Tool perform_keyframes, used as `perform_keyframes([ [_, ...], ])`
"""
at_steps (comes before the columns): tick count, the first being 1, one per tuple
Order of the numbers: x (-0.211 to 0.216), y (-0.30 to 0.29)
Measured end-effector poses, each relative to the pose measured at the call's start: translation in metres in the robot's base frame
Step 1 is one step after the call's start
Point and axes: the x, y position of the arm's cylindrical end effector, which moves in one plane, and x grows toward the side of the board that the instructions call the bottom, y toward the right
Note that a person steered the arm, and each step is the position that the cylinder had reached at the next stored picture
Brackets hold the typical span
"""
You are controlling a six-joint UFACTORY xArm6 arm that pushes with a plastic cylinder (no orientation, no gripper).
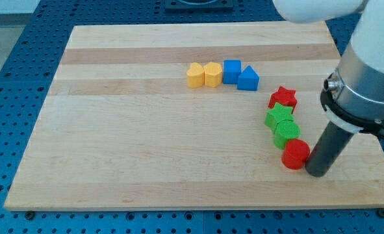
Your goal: Move your arm closer to the blue cube
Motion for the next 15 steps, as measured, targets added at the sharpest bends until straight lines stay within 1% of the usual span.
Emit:
perform_keyframes([
  [1, 0.0, 0.0],
  [2, 0.0, 0.016],
  [3, -0.018, 0.072],
  [4, -0.07, 0.097],
  [5, -0.152, 0.098],
  [6, -0.236, 0.085],
  [7, -0.314, 0.037],
  [8, -0.36, -0.061],
  [9, -0.361, -0.192],
  [10, -0.318, -0.3],
  [11, -0.313, -0.296],
  [14, -0.312, -0.18],
  [15, -0.299, -0.141],
])
